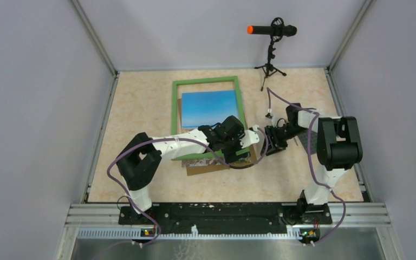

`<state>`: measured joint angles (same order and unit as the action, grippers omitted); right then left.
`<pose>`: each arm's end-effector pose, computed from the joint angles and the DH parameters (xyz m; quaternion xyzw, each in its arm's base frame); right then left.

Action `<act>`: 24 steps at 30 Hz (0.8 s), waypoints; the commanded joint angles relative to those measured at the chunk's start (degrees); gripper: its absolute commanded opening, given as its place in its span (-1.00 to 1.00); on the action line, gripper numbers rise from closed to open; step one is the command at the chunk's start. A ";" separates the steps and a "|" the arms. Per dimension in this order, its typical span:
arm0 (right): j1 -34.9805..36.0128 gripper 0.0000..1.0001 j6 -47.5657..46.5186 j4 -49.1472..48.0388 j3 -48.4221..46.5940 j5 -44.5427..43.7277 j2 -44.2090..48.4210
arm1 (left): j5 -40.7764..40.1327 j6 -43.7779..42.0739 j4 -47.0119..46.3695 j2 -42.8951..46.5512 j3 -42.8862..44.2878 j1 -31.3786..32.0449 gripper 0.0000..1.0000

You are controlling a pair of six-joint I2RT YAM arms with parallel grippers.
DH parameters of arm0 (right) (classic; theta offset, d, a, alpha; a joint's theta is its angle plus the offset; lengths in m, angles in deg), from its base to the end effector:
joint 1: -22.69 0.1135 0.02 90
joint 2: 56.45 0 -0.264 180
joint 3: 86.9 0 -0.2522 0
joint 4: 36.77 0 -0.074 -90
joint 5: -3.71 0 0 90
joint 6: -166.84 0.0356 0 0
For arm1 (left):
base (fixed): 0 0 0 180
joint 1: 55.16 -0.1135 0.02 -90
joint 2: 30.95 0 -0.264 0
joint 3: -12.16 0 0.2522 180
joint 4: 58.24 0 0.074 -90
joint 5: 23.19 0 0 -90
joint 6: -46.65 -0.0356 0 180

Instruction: Take the photo out of the frame

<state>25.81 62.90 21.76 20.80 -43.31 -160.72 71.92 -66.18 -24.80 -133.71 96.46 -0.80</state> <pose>0.2964 0.0405 0.1358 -0.1364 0.9204 0.3651 0.0305 0.2218 -0.3148 0.2050 0.6004 0.7290 -0.1291 0.3024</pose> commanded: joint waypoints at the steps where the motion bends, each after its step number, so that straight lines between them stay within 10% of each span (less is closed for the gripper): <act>1: 1.00 -0.09 -1.36 -3.93 0.07 -1.89 0.57 | -1.75 -3.04 -1.32 1.03 -0.46 0.03 0.97; 24: 7.33 -0.25 3.33 -8.23 1.29 -11.28 -4.47 | -4.41 -4.43 -6.12 -3.10 -3.21 2.50 0.98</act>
<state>31.12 67.30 18.22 20.82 -43.06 -162.03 68.00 -70.11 -27.99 -136.75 93.75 0.84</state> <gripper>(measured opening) 0.379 0.987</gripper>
